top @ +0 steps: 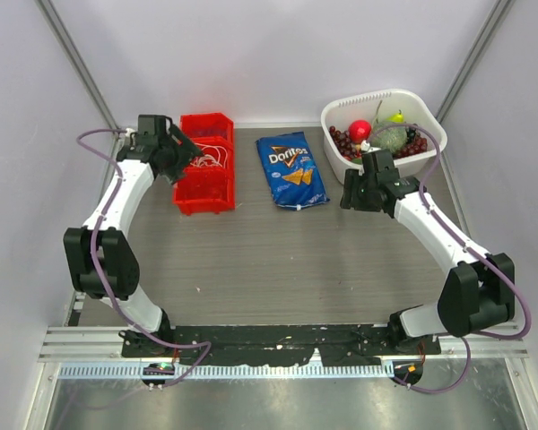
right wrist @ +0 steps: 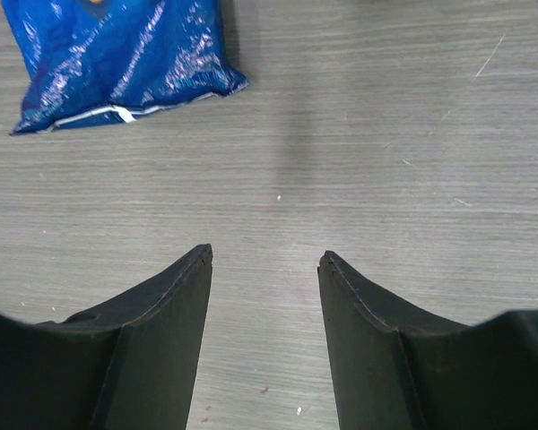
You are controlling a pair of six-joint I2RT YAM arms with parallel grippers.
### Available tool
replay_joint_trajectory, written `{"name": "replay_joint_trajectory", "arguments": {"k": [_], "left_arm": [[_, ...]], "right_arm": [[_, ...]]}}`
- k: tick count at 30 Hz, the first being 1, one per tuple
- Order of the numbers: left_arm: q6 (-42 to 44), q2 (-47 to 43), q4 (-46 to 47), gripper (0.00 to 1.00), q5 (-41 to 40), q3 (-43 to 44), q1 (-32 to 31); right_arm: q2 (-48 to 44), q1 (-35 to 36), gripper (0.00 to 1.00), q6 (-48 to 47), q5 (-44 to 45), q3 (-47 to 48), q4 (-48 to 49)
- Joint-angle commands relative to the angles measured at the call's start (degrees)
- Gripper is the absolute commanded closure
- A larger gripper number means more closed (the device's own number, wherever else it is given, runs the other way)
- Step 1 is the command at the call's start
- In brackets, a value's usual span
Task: Untangle the cables
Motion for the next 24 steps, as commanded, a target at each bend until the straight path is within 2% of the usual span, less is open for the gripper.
{"name": "replay_joint_trajectory", "arguments": {"k": [1,5,11,14,18,24], "left_arm": [[1.1,-2.9,13.4,0.19,12.1,-3.3,-0.8],[1.0,-3.3,23.6,0.06,20.7,-4.8,-2.9],[7.4,-3.1,31.3,0.00,27.7,1.9,-9.4],[9.4,-3.4,33.9,0.00,27.4,5.0,-12.0],[9.5,-4.9,38.3,0.00,25.3,5.2,-12.3],[12.1,-7.8,39.8,0.01,19.3,5.2,-12.3]], "right_arm": [[-4.4,-0.1,0.43,2.2,1.9,-0.8,7.3],[-7.8,-0.2,0.42,2.4,5.0,-4.2,10.9],[-12.5,-0.1,0.38,2.3,7.2,-5.4,12.5],[-12.9,-0.1,0.37,2.9,9.9,-3.8,11.0],[-14.2,-0.1,0.37,2.6,10.6,-3.7,11.2],[-19.4,-0.1,0.36,2.0,9.3,-6.9,17.6]]}}
